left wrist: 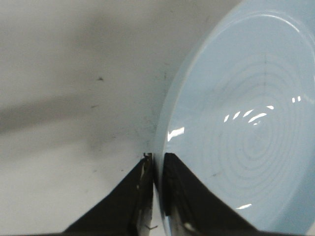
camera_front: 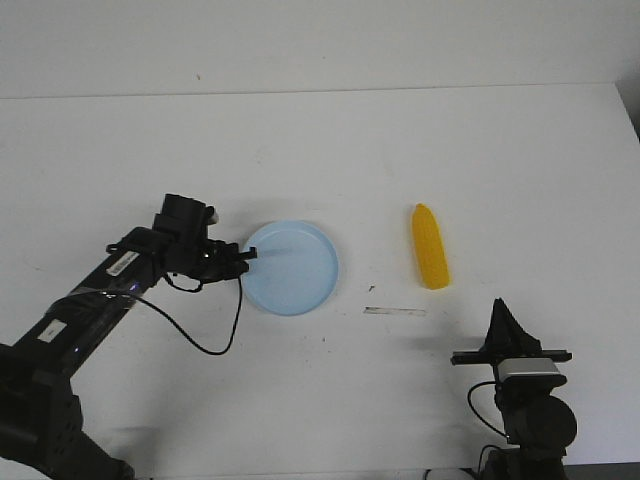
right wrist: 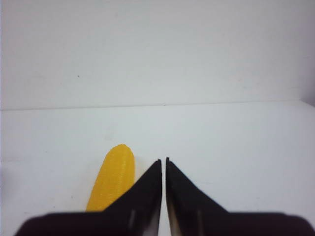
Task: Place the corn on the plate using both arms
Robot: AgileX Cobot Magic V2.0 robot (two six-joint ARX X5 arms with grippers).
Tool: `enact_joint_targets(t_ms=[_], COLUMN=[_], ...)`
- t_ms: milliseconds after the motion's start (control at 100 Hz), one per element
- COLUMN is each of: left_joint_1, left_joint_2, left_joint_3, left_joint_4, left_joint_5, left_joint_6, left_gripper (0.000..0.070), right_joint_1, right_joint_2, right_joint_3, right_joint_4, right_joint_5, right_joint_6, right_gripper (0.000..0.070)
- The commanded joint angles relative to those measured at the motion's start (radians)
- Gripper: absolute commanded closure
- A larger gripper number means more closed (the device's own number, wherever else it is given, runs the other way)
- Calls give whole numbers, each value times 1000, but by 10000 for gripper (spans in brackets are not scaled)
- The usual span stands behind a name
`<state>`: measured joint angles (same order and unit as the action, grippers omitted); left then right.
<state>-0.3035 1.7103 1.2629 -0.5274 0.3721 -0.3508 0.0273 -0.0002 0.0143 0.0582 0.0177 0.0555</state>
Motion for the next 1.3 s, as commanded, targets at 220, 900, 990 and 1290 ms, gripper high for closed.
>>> enact_joint_targets(t_ms=[220, 900, 990, 1290], left_joint_1=[-71, 128, 163, 253], left_joint_2=[43, -316, -388, -679], left_joint_3=[14, -61, -121, -441], left_joint_4=[21, 206, 317, 626], left_joint_5=[-28, -327, -332, -331], left_joint_6=[-31, 241, 377, 491], left_gripper=[664, 700, 700, 700], right_joint_1=[2, 2, 2, 2], right_joint_2=[2, 2, 2, 2], right_joint_3=[-2, -2, -2, -2], right_joint_4=[13, 13, 13, 13], right_joint_5=[-1, -1, -1, 0], right_joint_6=[-4, -4, -4, -4], right_gripper=[687, 687, 687, 687])
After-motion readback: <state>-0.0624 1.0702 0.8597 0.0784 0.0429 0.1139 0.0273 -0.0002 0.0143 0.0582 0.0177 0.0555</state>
